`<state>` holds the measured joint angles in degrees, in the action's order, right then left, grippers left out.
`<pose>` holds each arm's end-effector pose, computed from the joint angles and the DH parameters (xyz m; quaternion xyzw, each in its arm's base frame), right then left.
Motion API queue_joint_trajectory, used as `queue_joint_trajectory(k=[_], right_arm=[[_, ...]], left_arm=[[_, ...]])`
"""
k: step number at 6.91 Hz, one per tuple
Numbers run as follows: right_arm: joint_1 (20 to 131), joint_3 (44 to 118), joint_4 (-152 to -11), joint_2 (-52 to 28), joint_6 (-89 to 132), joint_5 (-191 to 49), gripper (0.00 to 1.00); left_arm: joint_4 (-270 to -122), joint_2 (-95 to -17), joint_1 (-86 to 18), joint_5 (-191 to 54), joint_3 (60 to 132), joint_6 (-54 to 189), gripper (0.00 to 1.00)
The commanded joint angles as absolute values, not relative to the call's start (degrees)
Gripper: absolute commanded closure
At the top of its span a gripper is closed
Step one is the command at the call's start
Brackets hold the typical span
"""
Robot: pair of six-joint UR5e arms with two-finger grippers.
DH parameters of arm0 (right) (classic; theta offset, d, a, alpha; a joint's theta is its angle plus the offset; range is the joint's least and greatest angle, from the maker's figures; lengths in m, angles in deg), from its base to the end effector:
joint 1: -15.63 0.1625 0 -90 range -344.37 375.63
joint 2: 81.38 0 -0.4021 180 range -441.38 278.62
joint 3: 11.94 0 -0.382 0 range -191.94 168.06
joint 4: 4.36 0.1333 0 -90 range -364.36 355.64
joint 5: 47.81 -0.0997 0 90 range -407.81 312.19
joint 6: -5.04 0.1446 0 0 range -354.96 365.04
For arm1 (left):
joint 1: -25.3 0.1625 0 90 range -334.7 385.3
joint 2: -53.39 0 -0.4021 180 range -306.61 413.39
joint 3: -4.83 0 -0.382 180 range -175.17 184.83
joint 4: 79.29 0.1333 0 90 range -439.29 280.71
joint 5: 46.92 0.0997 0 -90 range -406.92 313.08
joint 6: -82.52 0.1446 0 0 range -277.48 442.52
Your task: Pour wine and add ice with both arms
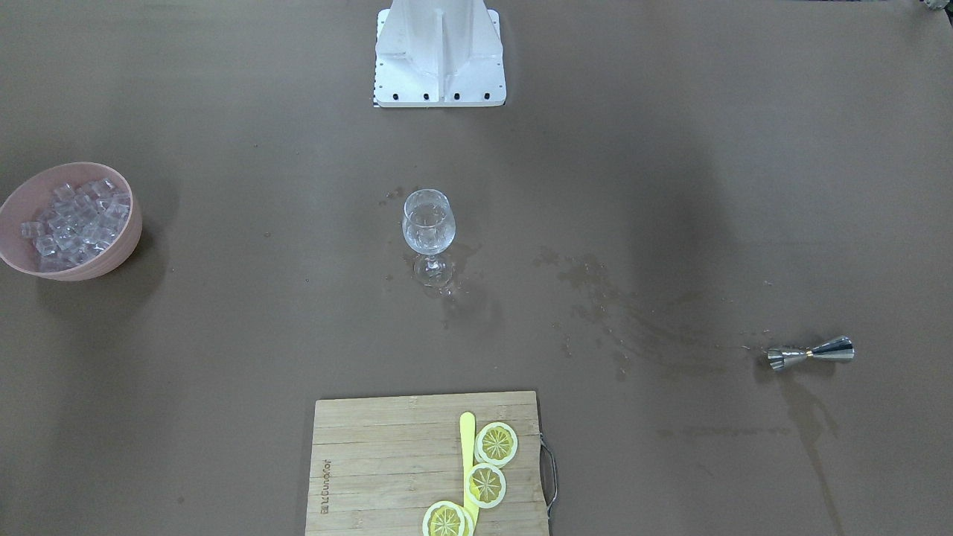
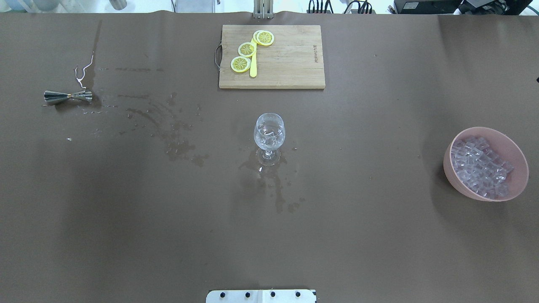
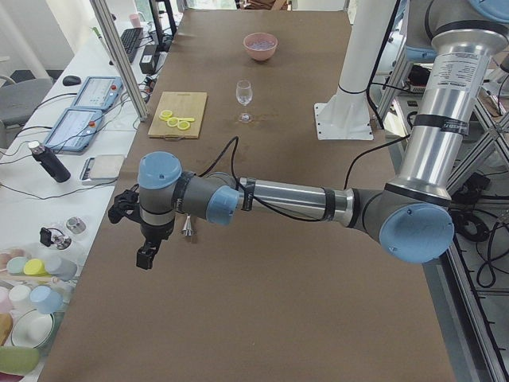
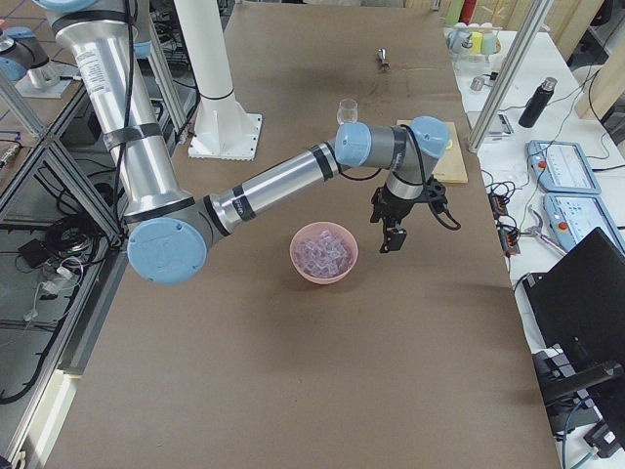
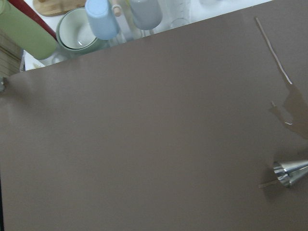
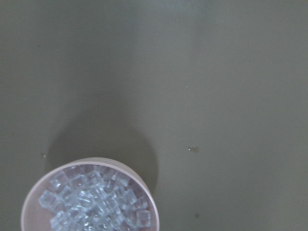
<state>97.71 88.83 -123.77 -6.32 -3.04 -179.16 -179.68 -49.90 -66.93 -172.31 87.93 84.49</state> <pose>-0.0370 -0.5404 0.5000 -0.0297 -0.3529 -0.1189 0.9276 -0.0729 -0.5992 0.5954 0.1499 0.2954 0.0422 0.9426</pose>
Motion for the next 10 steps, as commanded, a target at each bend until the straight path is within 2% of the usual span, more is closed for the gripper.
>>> queue_joint_trajectory(k=[1, 3, 5, 10], right_arm=[[100.3, 88.0, -114.4, 0.3, -1.7, -180.9, 0.0], [100.8, 87.7, -112.5, 2.5, -0.2, -181.7, 0.0], [102.8, 81.4, -103.9, 3.5, -0.1, -181.8, 0.0], [103.0, 81.7, -103.4, 2.6, 2.0, -181.9, 0.0]], left_arm=[[-173.4, -50.4, -66.9, -172.7, 88.8, 84.1, 0.02], [-173.4, -49.6, -66.9, -175.5, 89.0, 83.9, 0.02], [-173.4, -49.7, -66.9, -175.3, 89.1, 83.9, 0.02], [-173.4, -49.6, -66.8, -175.3, 88.8, 84.0, 0.02]])
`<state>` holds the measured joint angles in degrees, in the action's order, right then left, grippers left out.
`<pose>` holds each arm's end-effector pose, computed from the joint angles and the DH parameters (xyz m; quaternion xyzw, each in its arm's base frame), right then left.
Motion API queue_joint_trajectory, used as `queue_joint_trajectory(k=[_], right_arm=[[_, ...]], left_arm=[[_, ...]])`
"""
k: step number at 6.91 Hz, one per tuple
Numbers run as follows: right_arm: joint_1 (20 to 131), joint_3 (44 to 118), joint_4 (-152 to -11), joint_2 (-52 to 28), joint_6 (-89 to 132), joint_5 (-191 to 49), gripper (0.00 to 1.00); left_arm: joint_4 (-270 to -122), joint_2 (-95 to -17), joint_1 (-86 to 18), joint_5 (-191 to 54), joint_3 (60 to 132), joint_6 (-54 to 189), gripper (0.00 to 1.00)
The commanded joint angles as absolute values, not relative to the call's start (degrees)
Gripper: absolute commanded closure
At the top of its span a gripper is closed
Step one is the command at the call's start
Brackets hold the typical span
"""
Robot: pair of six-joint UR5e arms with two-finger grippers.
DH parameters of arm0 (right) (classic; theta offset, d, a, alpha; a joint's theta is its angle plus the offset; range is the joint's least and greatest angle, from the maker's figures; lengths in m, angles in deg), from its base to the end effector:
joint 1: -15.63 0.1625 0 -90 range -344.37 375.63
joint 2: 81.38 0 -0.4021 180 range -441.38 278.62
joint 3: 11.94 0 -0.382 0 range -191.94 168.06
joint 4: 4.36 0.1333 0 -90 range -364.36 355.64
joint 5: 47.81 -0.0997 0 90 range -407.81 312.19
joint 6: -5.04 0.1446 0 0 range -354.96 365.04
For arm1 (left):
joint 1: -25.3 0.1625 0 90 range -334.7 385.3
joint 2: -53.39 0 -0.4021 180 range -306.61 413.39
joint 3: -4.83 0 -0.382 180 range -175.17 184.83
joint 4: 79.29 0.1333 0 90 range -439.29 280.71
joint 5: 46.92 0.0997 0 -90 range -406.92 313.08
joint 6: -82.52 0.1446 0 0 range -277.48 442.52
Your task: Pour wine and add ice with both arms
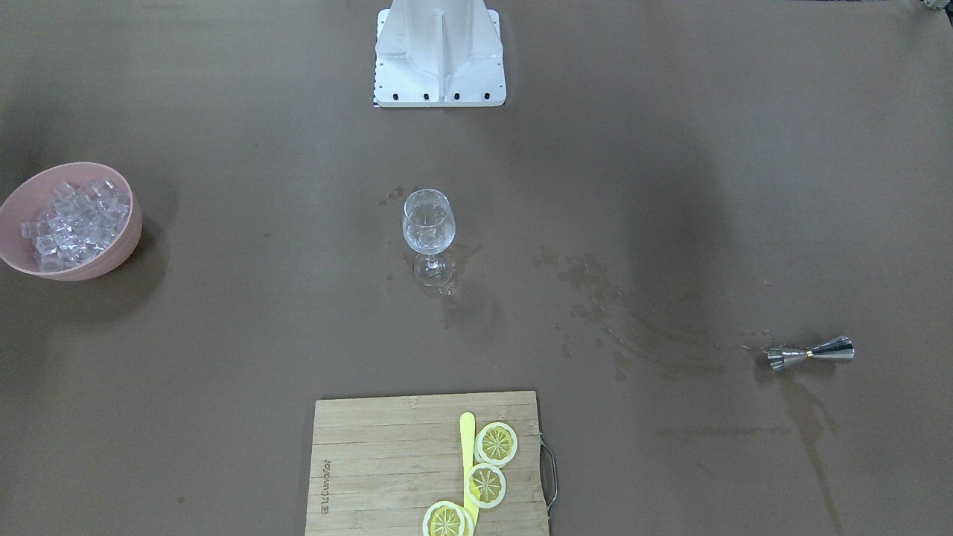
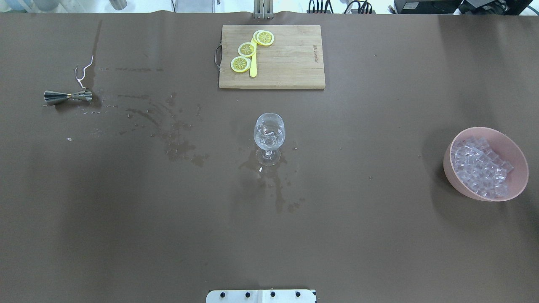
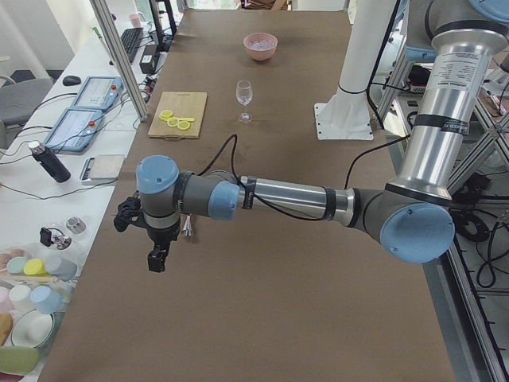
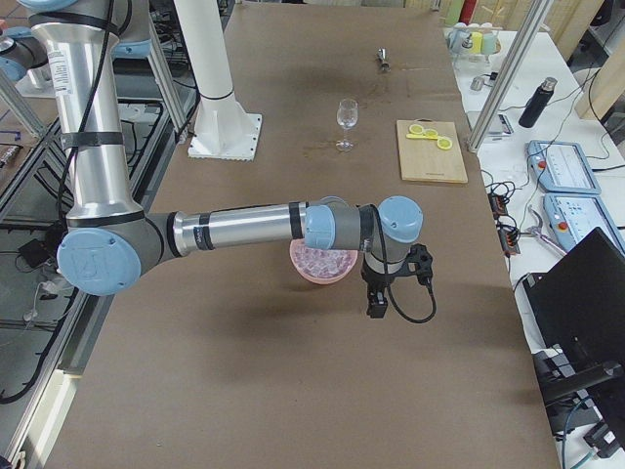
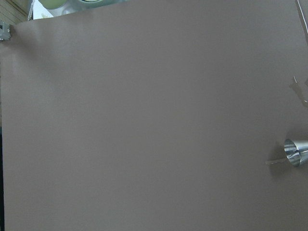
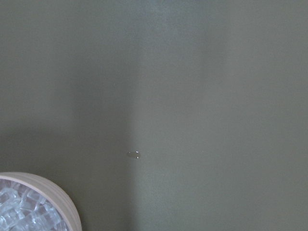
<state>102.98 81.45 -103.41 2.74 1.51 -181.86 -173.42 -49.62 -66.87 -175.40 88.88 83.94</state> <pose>0.0088 -0.5193 0.6045 0.0047 -0.3750 -0.0507 0.9256 -0.0656 -0.5873 0.5990 0.1023 0.3249 0.0260 0.9398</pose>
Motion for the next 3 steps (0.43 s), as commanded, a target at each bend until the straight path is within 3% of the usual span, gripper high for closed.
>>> queue_joint_trajectory(k=[1, 3], right_arm=[[103.1, 81.7, -103.4, 2.6, 2.0, -181.9, 0.0], [103.1, 81.7, -103.4, 2.6, 2.1, -181.9, 0.0]], left_arm=[[-173.5, -49.6, -66.9, -175.3, 88.8, 84.0, 0.02], [-173.6, -49.6, -66.8, -175.2, 88.6, 84.6, 0.02]])
